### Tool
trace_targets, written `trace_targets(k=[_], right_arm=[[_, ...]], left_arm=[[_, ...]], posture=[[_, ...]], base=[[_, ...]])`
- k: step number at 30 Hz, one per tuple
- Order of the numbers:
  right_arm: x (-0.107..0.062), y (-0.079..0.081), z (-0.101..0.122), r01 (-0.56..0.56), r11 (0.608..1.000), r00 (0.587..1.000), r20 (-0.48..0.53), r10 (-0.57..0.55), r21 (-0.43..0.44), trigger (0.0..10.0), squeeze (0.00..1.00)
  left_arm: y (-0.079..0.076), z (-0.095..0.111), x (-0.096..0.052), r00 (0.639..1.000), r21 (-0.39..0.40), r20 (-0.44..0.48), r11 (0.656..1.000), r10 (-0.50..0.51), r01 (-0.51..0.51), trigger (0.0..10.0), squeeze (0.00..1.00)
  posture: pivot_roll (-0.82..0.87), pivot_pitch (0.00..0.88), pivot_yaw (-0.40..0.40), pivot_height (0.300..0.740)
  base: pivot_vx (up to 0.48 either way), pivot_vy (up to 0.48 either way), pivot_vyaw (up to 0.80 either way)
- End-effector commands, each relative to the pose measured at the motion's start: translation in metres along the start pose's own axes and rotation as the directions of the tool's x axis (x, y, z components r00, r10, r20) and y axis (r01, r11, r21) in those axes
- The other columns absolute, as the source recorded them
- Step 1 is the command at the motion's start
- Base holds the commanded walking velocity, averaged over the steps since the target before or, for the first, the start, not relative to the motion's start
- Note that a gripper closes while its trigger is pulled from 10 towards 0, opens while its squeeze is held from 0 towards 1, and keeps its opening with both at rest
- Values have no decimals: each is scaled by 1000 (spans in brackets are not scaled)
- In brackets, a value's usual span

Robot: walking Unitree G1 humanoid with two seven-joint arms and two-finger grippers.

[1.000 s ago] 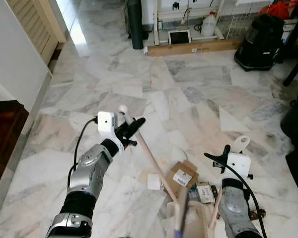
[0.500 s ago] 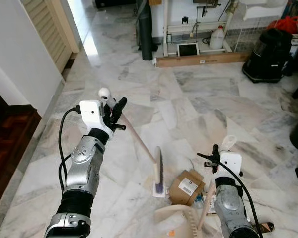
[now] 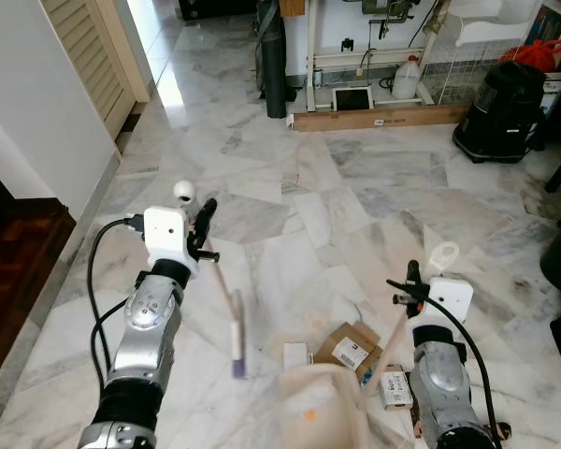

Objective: Sweep floor

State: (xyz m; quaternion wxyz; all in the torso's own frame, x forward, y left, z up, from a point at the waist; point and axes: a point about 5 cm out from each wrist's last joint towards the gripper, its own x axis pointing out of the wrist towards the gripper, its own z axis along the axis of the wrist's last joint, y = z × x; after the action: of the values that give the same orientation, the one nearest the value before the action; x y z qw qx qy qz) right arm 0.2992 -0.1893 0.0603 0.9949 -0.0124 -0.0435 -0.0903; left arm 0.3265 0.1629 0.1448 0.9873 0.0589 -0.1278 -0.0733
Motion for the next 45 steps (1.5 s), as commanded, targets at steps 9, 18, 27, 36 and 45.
trace_targets(k=[9, 18, 27, 36, 45], right_arm=[[16, 11, 20, -15, 999, 998, 57, 12, 47, 10000, 0], [16, 18, 20, -28, 997, 998, 52, 25, 66, 10000, 0], [15, 18, 20, -40, 997, 998, 47, 37, 70, 10000, 0], [15, 25, 23, -72, 995, 996, 57, 68, 72, 10000, 0], [10, 31, 27, -82, 992, 994, 78, 74, 97, 10000, 0]], left_arm=[[-12, -8, -6, 991, 8, -67, 993, -118, 119, 10000, 0], [-36, 0, -2, 988, -289, -32, 948, -152, 136, 10000, 0], [-32, 12, 4, 996, -209, 25, 974, -89, 92, 10000, 0], [-28, 17, -5, 997, -23, 72, 999, -27, 29, 10000, 0], [-22, 15, -18, 995, 73, 97, 997, 17, -24, 10000, 0]], posture=[[101, 0, 58, 740], [101, 0, 59, 740], [98, 0, 51, 740], [107, 0, 37, 740], [111, 0, 28, 740]], base=[[0, 0, 0], [0, 0, 0], [0, 0, 0], [0, 0, 0], [0, 0, 0]])
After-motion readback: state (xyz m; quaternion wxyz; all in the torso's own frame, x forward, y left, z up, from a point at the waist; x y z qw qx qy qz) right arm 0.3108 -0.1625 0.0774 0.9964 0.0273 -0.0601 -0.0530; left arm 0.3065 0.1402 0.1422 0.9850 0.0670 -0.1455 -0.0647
